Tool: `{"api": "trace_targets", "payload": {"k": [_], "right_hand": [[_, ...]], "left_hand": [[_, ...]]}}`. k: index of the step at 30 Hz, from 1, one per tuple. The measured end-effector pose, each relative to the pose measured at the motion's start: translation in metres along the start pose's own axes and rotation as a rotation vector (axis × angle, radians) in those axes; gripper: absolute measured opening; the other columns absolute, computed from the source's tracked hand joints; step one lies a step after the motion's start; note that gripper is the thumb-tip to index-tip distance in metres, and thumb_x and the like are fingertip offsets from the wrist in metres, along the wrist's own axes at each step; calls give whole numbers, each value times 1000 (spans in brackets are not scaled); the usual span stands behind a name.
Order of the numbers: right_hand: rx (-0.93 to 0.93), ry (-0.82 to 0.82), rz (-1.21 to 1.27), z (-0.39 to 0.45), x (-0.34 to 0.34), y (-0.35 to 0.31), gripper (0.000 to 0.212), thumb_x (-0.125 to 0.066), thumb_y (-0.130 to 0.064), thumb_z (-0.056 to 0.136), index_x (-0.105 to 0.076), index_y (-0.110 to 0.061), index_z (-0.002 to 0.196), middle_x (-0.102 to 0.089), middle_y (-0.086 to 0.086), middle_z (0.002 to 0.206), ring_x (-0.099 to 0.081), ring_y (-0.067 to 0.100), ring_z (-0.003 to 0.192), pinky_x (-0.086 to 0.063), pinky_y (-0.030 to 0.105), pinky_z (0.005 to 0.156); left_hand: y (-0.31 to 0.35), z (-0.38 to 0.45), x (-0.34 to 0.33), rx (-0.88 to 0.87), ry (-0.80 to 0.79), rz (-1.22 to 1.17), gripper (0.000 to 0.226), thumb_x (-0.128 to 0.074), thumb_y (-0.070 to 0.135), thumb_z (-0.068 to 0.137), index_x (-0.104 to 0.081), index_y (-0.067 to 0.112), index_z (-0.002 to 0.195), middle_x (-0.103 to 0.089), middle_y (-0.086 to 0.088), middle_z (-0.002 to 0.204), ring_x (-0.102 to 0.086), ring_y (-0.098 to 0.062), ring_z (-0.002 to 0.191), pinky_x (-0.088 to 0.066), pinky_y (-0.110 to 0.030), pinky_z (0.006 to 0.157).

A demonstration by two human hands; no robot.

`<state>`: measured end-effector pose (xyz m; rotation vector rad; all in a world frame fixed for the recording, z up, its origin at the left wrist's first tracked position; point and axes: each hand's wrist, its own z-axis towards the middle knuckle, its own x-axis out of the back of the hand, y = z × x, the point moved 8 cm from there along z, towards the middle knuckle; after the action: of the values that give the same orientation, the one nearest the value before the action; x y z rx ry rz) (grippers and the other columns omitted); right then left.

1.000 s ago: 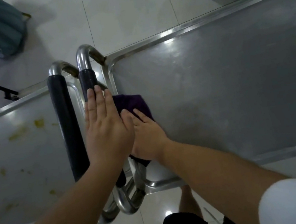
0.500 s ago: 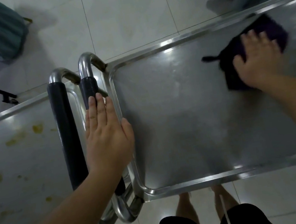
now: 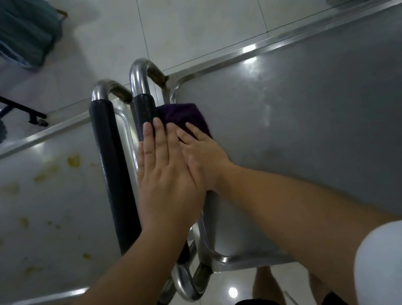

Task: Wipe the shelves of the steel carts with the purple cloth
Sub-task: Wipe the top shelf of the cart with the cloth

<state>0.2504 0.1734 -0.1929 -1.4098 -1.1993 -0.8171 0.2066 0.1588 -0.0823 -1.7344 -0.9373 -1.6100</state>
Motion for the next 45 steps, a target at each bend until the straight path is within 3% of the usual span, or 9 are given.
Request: {"api": "trace_targets", "payload": {"k": [4, 8, 12, 17, 20, 30, 34, 38, 45], "right_hand": [[-8, 8, 9, -5, 18, 60, 74, -22, -57, 100, -10, -27, 167, -9, -6, 174, 1, 19, 161, 0, 45, 130], [-469, 167, 82, -40, 55, 206, 79, -38, -52, 91, -31, -19, 163, -26, 6, 171, -20, 32, 158, -14, 49, 126], [-1063, 273, 129, -155, 57, 363, 88, -25, -56, 87, -21, -16, 165, -16, 10, 173, -15, 37, 158, -10, 56, 126], [-1449, 364, 314, -217, 49, 415, 100, -8, -59, 77, -15, -16, 166, -13, 5, 174, -8, 34, 160, -4, 54, 128], [-1361, 368, 278, -161, 57, 364, 90, -18, -55, 86, -15, -15, 167, -12, 4, 174, -9, 33, 160, -3, 53, 127], [-357, 23, 100, 42, 25, 84, 74, -20, -51, 101, -5, -23, 168, -2, -5, 175, 5, 23, 161, 6, 48, 129], [-253, -24, 39, -5, -4, 37, 77, -22, -53, 102, 5, -21, 167, 4, -2, 175, 11, 25, 160, 2, 52, 129], [-191, 11, 92, -97, -34, 0, 74, -27, -56, 103, -11, -23, 168, -9, -4, 175, 4, 21, 161, -7, 51, 129], [-370, -17, 100, -258, -74, 33, 76, -43, -55, 98, -22, -30, 166, -18, -9, 173, -8, 16, 161, -12, 48, 129]], "left_hand": [[-1, 0, 0, -30, -17, -53, 70, -19, 43, 108, -8, 9, 169, 7, -6, 177, 18, -13, 161, 13, -34, 130], [-3, 0, -1, -38, 3, -56, 69, -23, 43, 109, -11, 10, 169, 3, -6, 178, 15, -13, 162, 13, -31, 129], [-5, 0, -2, -37, 12, -43, 69, -26, 42, 109, -12, 10, 169, 2, -6, 178, 14, -14, 162, 14, -30, 128], [-4, 0, -2, -38, 27, -57, 70, -25, 44, 109, -12, 9, 168, 1, -7, 177, 13, -15, 163, 12, -34, 130], [-4, 0, -2, -36, 18, -65, 71, -26, 43, 108, -11, 9, 169, 1, -8, 178, 13, -16, 163, 5, -40, 132], [-4, 2, 2, -27, 26, -50, 70, -23, 40, 107, -13, 8, 169, 1, -9, 177, 12, -16, 163, 18, -29, 127], [-2, 1, 0, -49, 49, -16, 68, -18, 40, 110, -8, 7, 168, 5, -9, 177, 15, -17, 162, 20, -30, 127], [-3, 2, -3, -44, 9, -66, 69, -17, 41, 110, -3, 10, 169, 9, -7, 177, 20, -15, 161, 21, -30, 125], [-2, 0, -2, -60, -18, -79, 71, -14, 45, 108, 0, 12, 169, 9, -7, 178, 19, -17, 161, 17, -34, 126]]}}
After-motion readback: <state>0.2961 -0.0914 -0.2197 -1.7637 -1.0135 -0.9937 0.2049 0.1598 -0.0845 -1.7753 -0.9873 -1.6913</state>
